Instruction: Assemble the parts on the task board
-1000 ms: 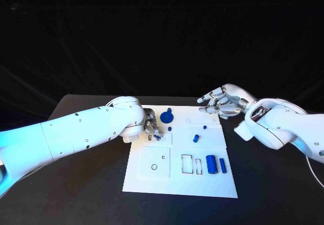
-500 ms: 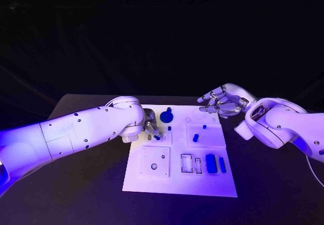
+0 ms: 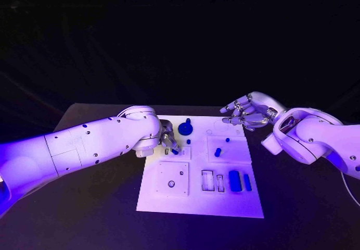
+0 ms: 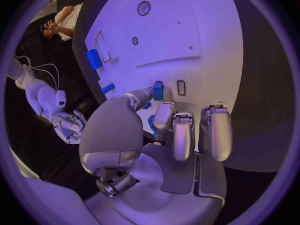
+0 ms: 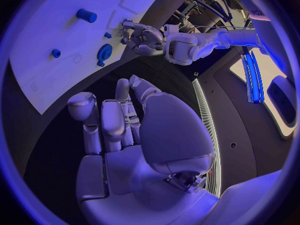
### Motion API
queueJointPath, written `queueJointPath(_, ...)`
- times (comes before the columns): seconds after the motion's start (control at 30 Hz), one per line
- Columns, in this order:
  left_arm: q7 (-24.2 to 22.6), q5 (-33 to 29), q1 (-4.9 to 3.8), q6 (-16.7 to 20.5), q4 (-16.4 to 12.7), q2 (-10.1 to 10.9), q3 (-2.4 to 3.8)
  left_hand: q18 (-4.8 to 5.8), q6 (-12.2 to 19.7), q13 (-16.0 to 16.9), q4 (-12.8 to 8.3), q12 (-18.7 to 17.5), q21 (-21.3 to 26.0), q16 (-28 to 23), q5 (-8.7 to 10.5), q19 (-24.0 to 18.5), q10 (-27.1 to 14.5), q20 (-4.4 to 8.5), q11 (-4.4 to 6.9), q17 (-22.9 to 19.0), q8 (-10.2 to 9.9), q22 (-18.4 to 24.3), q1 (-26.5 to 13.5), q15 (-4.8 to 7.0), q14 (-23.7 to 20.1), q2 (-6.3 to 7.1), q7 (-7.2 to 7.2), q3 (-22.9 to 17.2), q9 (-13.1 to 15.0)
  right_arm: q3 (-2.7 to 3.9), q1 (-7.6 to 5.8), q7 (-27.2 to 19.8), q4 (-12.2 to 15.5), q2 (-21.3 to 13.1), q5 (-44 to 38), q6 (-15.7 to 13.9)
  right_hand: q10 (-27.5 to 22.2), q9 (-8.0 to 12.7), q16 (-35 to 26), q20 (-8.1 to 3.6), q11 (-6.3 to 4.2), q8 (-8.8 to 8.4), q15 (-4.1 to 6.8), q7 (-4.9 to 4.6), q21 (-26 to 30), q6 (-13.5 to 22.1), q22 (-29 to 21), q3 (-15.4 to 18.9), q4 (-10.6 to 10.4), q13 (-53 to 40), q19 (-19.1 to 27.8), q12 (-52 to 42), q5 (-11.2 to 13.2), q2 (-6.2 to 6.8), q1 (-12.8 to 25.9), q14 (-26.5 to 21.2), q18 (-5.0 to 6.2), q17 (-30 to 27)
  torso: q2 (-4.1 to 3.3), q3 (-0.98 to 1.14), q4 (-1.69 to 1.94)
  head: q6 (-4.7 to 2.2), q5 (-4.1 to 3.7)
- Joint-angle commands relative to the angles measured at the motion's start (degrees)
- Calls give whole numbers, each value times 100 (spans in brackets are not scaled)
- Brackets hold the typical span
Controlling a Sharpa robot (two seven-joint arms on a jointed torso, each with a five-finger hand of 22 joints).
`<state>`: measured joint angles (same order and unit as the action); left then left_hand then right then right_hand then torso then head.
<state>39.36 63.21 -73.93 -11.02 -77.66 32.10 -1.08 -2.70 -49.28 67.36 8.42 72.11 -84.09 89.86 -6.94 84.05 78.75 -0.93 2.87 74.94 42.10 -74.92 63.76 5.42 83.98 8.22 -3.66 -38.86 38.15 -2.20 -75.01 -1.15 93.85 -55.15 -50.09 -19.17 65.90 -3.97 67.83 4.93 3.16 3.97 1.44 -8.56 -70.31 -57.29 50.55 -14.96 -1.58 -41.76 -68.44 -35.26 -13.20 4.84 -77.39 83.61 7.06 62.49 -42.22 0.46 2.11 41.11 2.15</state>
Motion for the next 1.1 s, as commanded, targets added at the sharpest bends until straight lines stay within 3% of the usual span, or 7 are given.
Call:
queueJointPath(0.03,81,15,45,-308,20,0,-32,81,-323,28,52,48,-24,14,-33,284,57,53,2,1506,-44,-841,-139,57,602,6,271,-12,-10,0,3,-31,1,2,-12,94,-46,0,-20,13,10,12,-37,-5,31,22,-5,-11,-20,7,33,31,-14,-17,43,-21,65,0,1,-2,-2,8,-7)
queueJointPath(0.9,96,70,44,-369,97,-53,-21,86,-524,138,271,116,-28,14,-18,295,136,78,32,1506,-114,-870,-626,81,602,139,309,400,-95,-1,3,-5,19,-14,-15,108,-55,1,-79,16,12,9,-39,-6,64,37,-51,-9,-35,15,49,28,-44,-9,73,-37,73,-57,3,0,2,46,-33)
queueJointPath(1.1,99,71,43,-385,144,-93,-19,89,-541,129,303,104,-36,14,-18,300,133,79,32,1506,-124,-881,-654,82,602,133,310,460,-107,-1,3,5,28,-34,2,128,-46,-2,-133,25,18,14,-48,5,130,55,-128,144,-119,22,73,-4,77,108,253,-50,83,-89,3,-1,5,54,-39)
